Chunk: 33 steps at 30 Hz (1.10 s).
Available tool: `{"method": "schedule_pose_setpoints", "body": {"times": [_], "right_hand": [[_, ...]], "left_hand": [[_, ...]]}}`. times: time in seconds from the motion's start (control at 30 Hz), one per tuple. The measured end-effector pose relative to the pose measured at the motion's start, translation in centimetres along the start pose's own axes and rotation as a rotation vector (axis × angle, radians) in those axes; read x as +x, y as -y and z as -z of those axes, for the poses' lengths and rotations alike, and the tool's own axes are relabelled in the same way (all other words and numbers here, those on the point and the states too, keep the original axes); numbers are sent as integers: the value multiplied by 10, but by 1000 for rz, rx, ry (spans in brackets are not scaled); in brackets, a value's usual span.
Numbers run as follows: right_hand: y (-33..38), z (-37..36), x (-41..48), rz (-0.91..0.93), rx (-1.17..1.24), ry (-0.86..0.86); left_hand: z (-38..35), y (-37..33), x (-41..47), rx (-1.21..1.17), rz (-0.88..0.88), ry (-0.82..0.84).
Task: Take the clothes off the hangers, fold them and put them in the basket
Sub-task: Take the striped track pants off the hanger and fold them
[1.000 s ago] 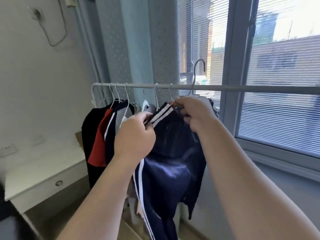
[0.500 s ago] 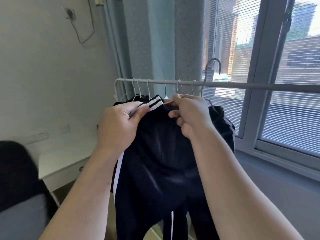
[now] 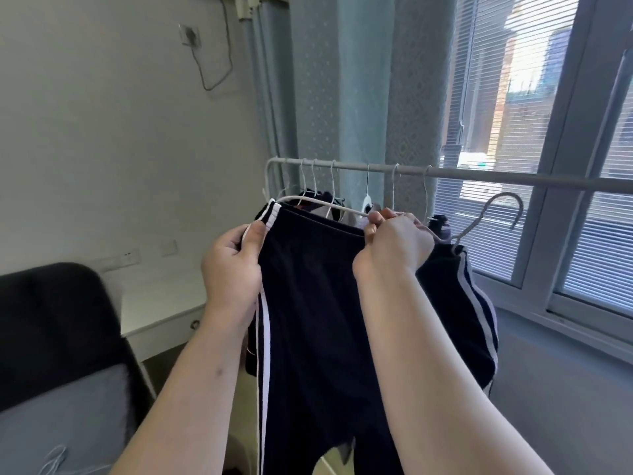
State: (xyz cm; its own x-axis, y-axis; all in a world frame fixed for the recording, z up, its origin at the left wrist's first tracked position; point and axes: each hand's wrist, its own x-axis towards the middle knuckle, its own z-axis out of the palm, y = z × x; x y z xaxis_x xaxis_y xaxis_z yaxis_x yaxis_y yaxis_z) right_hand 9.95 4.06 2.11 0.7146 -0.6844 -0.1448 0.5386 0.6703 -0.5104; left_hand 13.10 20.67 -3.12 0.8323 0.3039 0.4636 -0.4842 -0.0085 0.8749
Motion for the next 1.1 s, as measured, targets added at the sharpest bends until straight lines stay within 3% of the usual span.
{"method": "schedule_pose_setpoints", "body": {"times": [0.1, 0.33, 0.5, 0.7, 0.9, 1.1], "right_hand": [[5, -10, -3, -125, 52, -46], [-23, -28, -37, -538, 6, 17], [-65, -37, -61, -625, 94, 66], [-93, -57, -89, -682, 50, 253], [-152, -68, -105, -808, -19, 272], [-218, -70, -133, -953, -72, 315]], "left_hand": [[17, 16, 3, -2, 98, -38], [39, 23, 3, 9, 300, 165], [76, 51, -2, 103, 424, 149], [121, 72, -12, 315, 461, 422], [172, 90, -14, 461, 492, 621], [208, 107, -9, 747, 367, 592]]}}
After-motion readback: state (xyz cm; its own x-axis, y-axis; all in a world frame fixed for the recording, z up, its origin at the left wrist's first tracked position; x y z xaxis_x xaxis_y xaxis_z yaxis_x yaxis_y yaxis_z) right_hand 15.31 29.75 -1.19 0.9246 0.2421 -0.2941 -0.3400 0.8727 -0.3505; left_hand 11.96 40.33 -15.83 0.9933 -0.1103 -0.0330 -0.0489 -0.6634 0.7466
